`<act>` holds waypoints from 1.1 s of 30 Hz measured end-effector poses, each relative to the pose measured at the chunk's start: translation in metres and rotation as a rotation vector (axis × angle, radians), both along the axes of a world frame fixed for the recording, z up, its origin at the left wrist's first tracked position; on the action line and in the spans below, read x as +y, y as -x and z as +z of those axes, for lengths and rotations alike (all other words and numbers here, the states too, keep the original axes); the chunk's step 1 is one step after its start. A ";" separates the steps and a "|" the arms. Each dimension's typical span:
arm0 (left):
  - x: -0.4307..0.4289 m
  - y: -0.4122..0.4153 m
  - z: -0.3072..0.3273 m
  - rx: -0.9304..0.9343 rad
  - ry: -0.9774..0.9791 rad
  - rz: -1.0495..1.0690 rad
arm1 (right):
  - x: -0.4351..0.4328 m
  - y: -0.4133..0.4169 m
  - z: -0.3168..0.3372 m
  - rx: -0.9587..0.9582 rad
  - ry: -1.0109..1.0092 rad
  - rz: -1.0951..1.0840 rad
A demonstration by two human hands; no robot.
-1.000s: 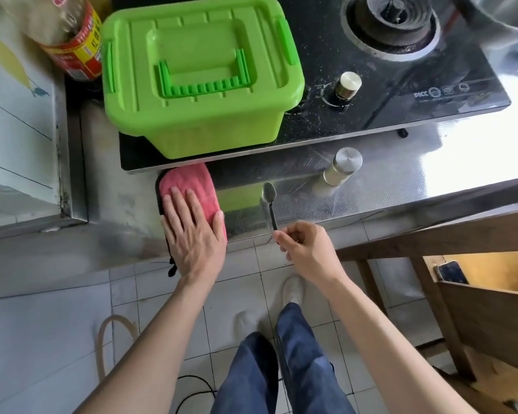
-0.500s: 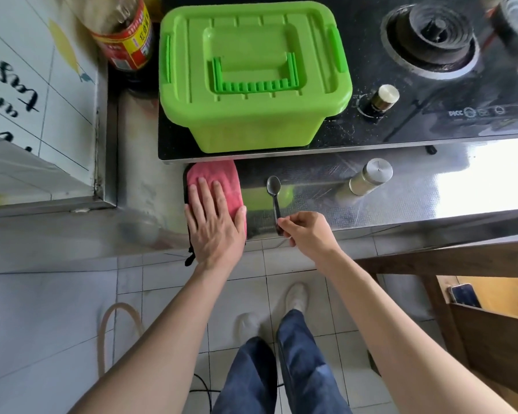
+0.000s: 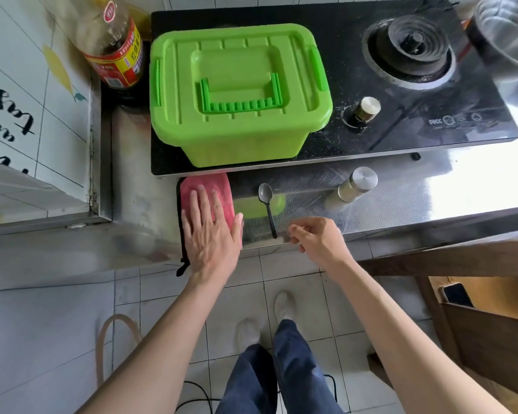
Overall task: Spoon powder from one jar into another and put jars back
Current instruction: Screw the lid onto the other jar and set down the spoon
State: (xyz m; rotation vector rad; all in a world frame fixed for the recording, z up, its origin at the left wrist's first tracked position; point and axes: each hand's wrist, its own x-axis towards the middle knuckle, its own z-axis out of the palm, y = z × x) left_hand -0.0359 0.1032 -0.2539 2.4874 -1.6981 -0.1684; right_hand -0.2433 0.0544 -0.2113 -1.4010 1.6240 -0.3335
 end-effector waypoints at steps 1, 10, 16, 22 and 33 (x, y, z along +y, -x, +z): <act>-0.001 0.004 0.005 0.022 0.028 -0.014 | -0.003 0.007 -0.001 -0.011 -0.024 -0.048; -0.005 0.054 0.031 0.304 0.181 -0.323 | -0.021 0.045 0.004 0.008 0.035 -0.549; -0.016 0.073 0.056 0.349 0.146 -0.356 | -0.045 0.054 0.003 0.088 0.122 -0.475; -0.008 0.068 0.050 0.315 0.082 -0.347 | -0.047 0.054 0.003 0.140 0.213 -0.363; 0.016 0.058 0.047 0.323 0.073 -0.222 | -0.021 0.004 0.008 0.086 0.250 -0.060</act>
